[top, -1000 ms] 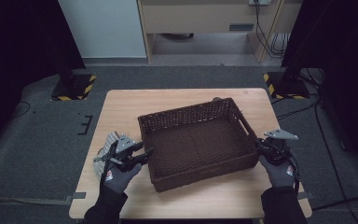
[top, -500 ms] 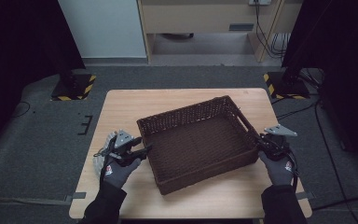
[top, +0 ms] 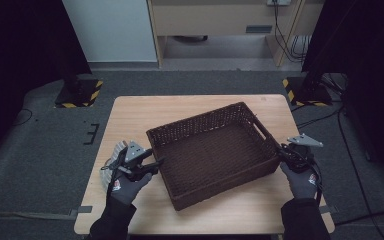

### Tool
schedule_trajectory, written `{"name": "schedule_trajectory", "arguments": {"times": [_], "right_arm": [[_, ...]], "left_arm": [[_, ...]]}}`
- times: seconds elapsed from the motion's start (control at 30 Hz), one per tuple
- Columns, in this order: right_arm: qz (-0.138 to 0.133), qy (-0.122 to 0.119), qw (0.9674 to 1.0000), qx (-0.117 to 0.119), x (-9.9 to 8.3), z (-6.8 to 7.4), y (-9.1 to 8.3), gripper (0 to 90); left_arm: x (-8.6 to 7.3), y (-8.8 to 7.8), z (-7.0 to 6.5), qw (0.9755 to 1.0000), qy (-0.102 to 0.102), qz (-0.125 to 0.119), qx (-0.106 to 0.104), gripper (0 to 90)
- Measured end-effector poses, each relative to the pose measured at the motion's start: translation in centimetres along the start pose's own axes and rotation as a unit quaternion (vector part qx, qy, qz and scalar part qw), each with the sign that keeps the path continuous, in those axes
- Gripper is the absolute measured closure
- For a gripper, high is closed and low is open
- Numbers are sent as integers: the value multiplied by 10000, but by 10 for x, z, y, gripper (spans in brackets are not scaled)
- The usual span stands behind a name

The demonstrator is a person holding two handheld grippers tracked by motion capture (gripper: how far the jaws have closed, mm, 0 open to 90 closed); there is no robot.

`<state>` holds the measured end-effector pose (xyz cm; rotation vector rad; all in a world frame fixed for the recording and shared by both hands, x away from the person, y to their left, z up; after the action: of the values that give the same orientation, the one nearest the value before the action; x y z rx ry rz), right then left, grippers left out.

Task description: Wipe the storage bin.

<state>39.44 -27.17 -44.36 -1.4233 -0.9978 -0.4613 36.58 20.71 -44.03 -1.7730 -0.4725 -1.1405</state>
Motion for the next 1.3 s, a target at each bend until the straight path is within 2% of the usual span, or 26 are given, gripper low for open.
{"name": "schedule_trajectory", "arguments": {"times": [0.17, 0.3, 0.37, 0.43, 0.53, 0.6, 0.67, 0.83, 0.9, 1.07, 1.17, 1.3], "right_arm": [[-31, -33, 10000, -62, 2, -2, 4, 752], [-61, -58, 9999, -116, 3, -3, 8, 747], [-82, -48, 9999, -111, 3, -4, 9, 744], [-75, -59, 9999, -104, 3, -4, 9, 743], [-71, -52, 9999, -109, 4, -4, 9, 737], [-106, -43, 9998, -141, 4, -4, 8, 717], [-185, -54, 9997, -122, 5, -4, 5, 679], [-546, -13, 9985, 31, 10, -4, -11, 556], [-605, -12, 9982, 60, 11, -2, -16, 522], [-646, 2, 9978, 149, 11, 3, -23, 472], [-610, 54, 9978, 235, 9, 6, -23, 461], [-596, 108, 9976, 344, 7, 8, -21, 449]], "left_arm": [[11, 2, 18, 9996, -54, -132, 249, 430], [18, 17, 32, 9993, -62, -81, 365, 430], [22, 26, 39, 9990, -145, -72, 406, 429], [24, 33, 44, 9988, -249, -52, 423, 421], [25, 44, 49, 9989, -258, 22, 393, 423], [24, 49, 49, 9991, -250, 103, 324, 435], [23, 49, 49, 9992, -222, 81, 335, 440], [18, 41, 43, 9991, -267, 96, 325, 436], [15, 35, 39, 9990, -312, 90, 322, 431], [5, 20, 28, 9988, -445, 17, 190, 410], [5, 18, 29, 9990, -433, -39, 116, 410], [9, 24, 35, 9989, -400, -182, 166, 454]]}}
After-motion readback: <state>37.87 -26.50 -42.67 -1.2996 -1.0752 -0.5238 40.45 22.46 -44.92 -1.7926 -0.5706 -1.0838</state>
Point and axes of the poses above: each handheld gripper's, and its own axes: y roughly forward along the jaws, x roughly out of its top, z roughly to its left, the point moved 1 cm from there along y, roughly forward along the jaws, and after that the axes turned 5 degrees about -y, right-handed, at the moved point
